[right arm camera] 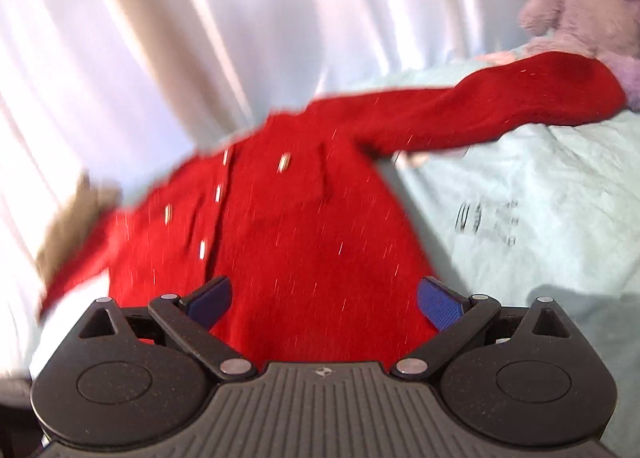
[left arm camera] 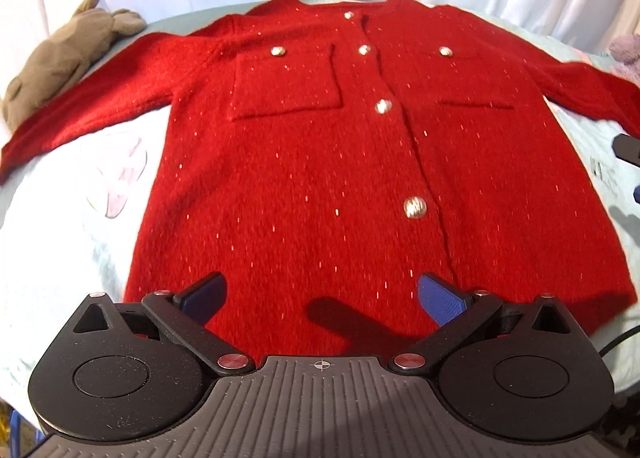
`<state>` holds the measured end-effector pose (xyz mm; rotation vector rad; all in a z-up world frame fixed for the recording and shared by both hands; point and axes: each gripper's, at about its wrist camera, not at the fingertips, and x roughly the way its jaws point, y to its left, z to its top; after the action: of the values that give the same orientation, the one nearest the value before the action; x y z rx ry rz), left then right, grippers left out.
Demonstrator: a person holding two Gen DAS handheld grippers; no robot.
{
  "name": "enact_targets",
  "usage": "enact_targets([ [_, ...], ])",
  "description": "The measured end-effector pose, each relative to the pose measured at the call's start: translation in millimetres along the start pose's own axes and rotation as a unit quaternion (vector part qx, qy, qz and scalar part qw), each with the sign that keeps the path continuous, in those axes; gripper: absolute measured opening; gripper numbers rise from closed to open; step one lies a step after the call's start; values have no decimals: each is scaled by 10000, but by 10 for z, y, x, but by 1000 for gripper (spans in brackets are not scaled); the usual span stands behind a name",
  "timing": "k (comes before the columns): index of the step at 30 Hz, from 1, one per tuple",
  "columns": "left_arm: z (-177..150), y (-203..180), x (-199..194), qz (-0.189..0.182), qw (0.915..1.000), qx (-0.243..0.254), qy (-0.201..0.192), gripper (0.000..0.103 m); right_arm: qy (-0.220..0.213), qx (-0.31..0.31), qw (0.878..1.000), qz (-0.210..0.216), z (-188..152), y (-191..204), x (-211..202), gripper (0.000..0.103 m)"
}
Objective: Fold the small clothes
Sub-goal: 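Grasp the red sleeve cuff beside the purple teddy with the right gripper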
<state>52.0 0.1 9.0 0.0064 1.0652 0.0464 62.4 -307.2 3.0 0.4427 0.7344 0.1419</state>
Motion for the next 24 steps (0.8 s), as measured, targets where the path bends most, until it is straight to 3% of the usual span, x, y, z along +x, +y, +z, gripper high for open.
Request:
enact_targets([
  [2, 124, 16, 46, 15, 9999, -143, -41, 103, -184, 457, 9988, -79, 156, -273, 110, 99],
  [5, 320, 7, 136, 134, 9996, -179, -158, 103, -476, 1187, 9899, -612, 451, -747, 245, 99],
  [10, 663, 24, 411, 257, 9988, -314, -266, 103, -1452, 2616, 9531, -454, 913, -1753, 265, 98],
  [13, 857, 37, 588, 349, 9979, -450, -301, 103, -1793, 3066, 9305, -897, 1146, -2270, 318, 87],
  [17, 1025, 44, 778, 311, 9973, -587, -320, 103, -1783, 3325, 9165, -1330, 1329, -2799, 470, 58],
  [20, 1086, 14, 909, 327, 9975, -581, -238, 103, -1733, 3512, 9063, -1590, 1371, -3034, 635, 52],
  [24, 1133, -21, 1077, 288, 9979, -582, -56, 103, -1943, 3563, 9003, -1571, 1389, -3188, 753, 43],
])
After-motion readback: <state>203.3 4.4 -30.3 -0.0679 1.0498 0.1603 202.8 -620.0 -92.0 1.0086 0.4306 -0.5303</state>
